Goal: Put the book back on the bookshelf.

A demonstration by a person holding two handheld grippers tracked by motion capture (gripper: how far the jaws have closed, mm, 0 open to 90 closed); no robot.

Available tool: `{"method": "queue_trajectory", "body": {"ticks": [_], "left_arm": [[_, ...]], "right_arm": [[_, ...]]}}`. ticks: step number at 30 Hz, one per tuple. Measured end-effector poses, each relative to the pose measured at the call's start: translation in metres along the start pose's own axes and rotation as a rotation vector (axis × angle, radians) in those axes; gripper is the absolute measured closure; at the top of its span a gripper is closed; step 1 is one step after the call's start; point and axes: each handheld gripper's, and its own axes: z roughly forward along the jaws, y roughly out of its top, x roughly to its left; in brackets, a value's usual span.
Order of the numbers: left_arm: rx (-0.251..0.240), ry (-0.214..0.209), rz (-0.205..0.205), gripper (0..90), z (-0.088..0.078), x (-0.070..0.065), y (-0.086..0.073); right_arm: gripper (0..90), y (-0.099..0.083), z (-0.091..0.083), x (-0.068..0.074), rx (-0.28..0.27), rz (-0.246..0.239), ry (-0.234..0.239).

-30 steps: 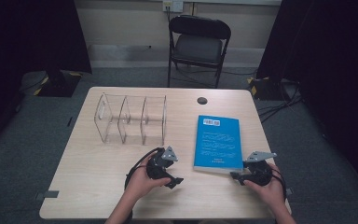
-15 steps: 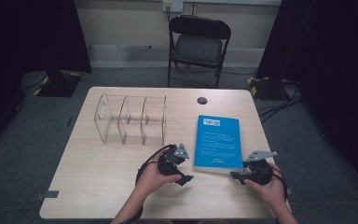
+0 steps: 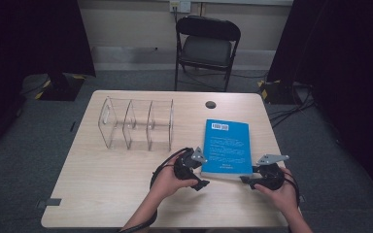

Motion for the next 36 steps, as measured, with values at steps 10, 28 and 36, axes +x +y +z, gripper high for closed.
{"method": "queue_trajectory", "body": {"ticks": [10, 28, 36], "left_arm": [[-0.012, 0.001, 0.015, 16.3, 0.011, 0.003, 0.013], [0.006, -0.001, 0.1, 16.9, 0.035, 0.004, 0.044], [0.016, -0.007, 0.13, 17.0, 0.05, 0.0, 0.052]], "right_arm": [[40.1, 0.002, -0.003, -0.001, -0.027, 0.011, 0.007], [41.8, 0.009, -0.008, 0.0, -0.022, 0.016, 0.0], [42.5, 0.014, -0.01, -0.001, -0.031, 0.013, 0.009]]}}
